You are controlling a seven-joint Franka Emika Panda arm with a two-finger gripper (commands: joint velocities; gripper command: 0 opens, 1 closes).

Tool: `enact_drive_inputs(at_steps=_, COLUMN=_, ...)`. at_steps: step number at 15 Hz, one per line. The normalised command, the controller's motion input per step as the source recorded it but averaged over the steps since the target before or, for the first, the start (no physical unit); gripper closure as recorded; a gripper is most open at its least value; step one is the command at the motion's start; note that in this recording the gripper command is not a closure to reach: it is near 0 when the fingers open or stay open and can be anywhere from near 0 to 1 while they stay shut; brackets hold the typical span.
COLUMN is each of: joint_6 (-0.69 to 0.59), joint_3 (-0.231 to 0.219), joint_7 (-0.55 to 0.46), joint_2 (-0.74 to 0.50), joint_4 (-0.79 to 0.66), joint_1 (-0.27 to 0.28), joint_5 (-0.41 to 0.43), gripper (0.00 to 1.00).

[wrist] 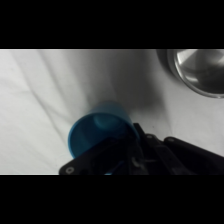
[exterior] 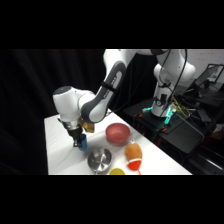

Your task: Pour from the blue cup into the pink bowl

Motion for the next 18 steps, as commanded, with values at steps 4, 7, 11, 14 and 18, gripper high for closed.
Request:
enact_drive_inputs(at_steps=4, joint_6=-0.03, joint_3=-0.062, joint_7=0.10, joint_2=-0.17, joint_4=-0.08, joint_1=0.080, joint_5=-0.019, gripper=0.00)
enact_drive_inputs(at_steps=7, joint_6=-0.07, joint_3=-0.101, joint_7=0.13, joint_2=-0.27, joint_4=-0.13, joint_1=0.073, joint_5=-0.049, gripper=0.00)
enact_drive_inputs(at_steps=11, joint_6=-0.26, joint_3=-0.043, joint_7=0.02, joint_2=-0.44, joint_4=-0.16, joint_1=-0.002, joint_5=-0.032, gripper=0.00)
enact_drive_inputs(at_steps=14, joint_6=-0.47, joint_3=0.066, joint_7=-0.12, joint_2=-0.71, joint_4=-0.22, joint_1=-0.063, joint_5=0.027, gripper=0.00)
enact_drive_inputs(at_steps=18, joint_6=-0.43, joint_3=0.059, joint_7=-0.15, joint_2=-0.70, joint_4=-0.20, joint_1=-0.065, joint_5=-0.062, gripper=0.00)
